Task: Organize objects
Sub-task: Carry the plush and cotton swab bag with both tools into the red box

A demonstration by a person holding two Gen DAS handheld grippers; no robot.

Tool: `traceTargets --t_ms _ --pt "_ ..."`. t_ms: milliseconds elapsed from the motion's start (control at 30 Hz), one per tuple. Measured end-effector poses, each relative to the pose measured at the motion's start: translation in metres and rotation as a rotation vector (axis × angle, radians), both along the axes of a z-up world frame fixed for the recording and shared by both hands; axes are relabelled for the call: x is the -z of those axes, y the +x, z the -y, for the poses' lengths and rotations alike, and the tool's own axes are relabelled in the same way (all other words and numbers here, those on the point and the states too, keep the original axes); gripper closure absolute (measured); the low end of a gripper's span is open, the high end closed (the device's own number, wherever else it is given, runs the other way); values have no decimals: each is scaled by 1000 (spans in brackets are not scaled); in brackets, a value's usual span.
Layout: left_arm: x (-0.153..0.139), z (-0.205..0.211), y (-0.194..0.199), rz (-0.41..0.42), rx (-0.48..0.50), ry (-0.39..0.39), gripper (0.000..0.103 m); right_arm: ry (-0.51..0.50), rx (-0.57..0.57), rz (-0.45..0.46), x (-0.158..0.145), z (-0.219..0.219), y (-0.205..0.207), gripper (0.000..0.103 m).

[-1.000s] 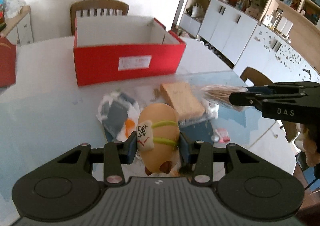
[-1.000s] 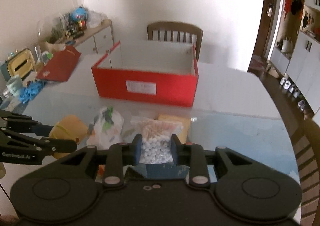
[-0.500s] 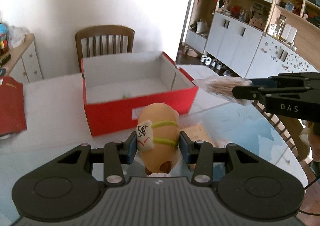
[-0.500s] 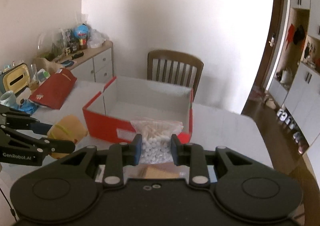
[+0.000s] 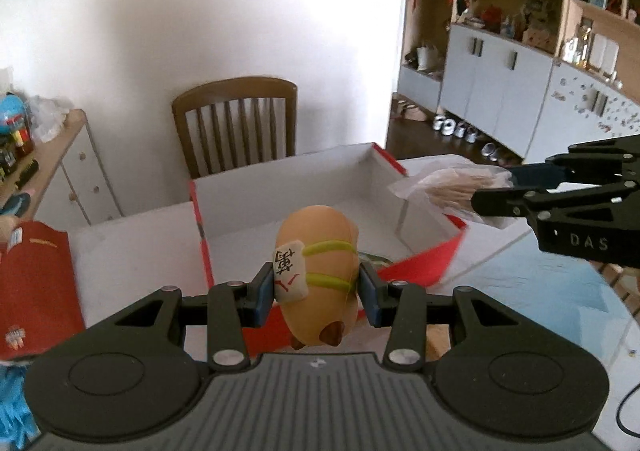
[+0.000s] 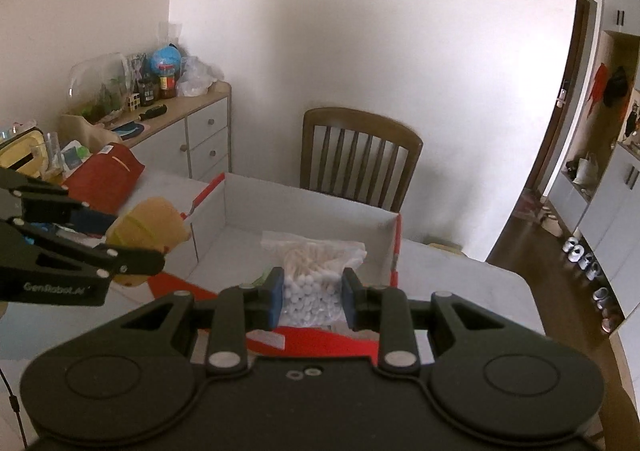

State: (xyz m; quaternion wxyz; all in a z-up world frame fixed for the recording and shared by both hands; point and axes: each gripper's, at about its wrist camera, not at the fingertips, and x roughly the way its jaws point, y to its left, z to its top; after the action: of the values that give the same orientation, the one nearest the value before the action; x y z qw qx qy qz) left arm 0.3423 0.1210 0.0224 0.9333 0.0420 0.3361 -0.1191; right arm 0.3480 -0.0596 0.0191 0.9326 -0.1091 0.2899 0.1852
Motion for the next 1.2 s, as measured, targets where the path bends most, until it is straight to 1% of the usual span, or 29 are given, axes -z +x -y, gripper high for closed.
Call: traceTargets --t_ms 233,400,533,633,900,1000,1167,1200 --pt "4 -2 46 -12 -30 39 61 -11 -9 -17 12 -11 32 75" --pt "15 0 78 -57 -31 67 60 -14 -1 -44 25 -15 56 75" --pt "30 4 103 -104 -29 92 60 -13 16 -80 39 -16 76 75" --pt "45 9 120 -141 -29 130 60 6 15 -116 50 -16 89 75" --pt "79 13 159 -245 -36 151 60 -4 35 -206 80 -19 118 75" --pt "90 15 169 -277 -31 174 60 -15 36 -227 88 -21 124 75" --pt "109 21 177 -319 -28 250 60 -40 19 -257 101 -27 127 75" --pt "112 22 179 -330 -26 251 60 -46 17 -264 104 -28 128 75"
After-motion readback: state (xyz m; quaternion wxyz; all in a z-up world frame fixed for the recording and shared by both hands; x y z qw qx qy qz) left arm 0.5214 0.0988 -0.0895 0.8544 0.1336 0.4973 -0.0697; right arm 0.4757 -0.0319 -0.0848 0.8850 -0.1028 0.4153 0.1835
